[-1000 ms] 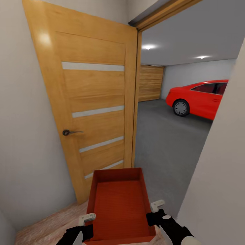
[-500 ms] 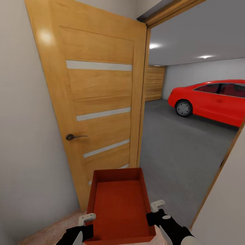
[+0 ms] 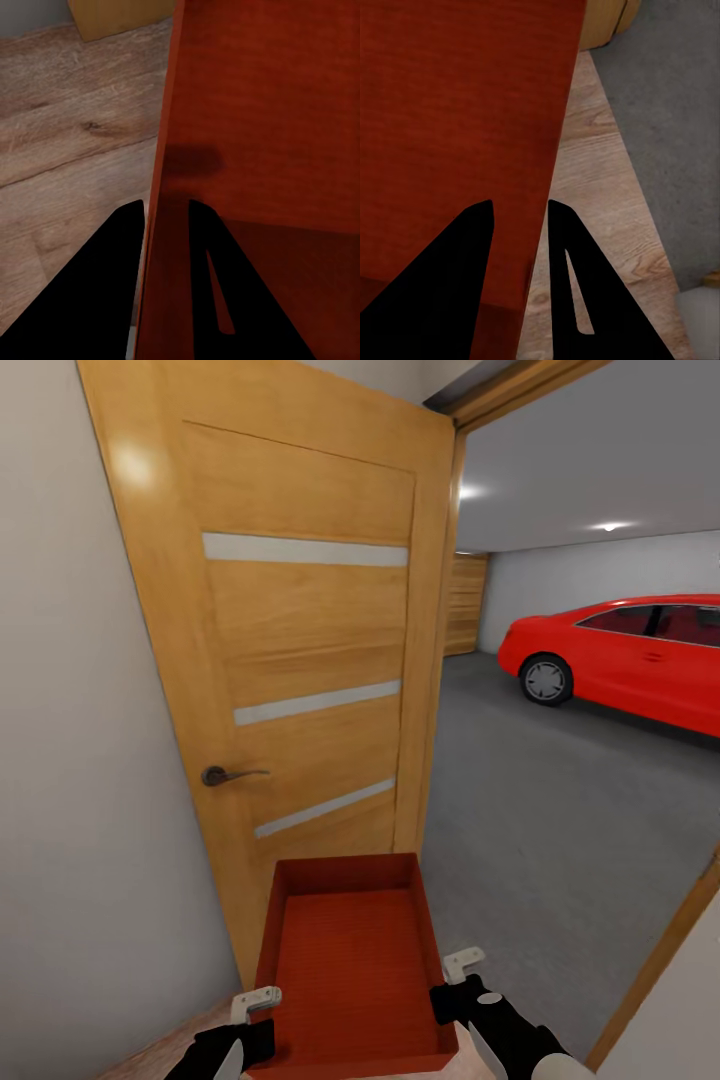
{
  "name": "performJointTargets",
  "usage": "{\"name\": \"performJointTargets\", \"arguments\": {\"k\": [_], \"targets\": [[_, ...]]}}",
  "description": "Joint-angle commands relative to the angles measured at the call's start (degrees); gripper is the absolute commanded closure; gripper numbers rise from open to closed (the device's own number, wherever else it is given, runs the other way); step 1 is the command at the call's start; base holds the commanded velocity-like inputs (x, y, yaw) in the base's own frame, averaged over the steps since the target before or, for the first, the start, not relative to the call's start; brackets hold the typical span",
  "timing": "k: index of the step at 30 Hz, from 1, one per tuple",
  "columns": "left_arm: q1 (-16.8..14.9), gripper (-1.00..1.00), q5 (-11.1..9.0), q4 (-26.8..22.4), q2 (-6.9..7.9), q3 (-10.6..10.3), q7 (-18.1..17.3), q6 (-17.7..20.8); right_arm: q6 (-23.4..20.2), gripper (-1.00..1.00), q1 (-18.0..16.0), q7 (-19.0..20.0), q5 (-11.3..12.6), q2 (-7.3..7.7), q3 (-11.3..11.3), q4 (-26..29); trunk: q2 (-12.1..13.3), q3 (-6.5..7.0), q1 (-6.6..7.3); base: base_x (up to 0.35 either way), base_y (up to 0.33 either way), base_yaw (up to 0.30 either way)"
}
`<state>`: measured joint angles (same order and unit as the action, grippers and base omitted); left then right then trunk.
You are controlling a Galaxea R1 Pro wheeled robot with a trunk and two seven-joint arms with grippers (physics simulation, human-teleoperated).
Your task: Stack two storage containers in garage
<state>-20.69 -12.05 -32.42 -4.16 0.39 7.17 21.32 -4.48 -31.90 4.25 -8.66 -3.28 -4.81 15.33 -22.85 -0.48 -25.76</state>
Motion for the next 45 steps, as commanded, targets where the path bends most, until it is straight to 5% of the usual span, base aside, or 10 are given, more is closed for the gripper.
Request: {"name": "performJointTargets", "arguments": {"k": [1,45], "targets": [[0.0,1.00,1.3,-0.2,-0.06,0.0,0.7,-0.4,-0.4,1.00,0.0,1.2,-0.1,-2.05,0.4,0.0,-0.1,-0.05,-0.03,0.018,0.011,-0.048],[0.0,1.00,1.3,-0.2,-0.06,0.0,0.7,-0.4,-0.4,1.00,0.0,1.2,-0.1,-2.03,0.4,0.0,-0.1,-0.05,-0.03,0.001,0.000,-0.182]]}}
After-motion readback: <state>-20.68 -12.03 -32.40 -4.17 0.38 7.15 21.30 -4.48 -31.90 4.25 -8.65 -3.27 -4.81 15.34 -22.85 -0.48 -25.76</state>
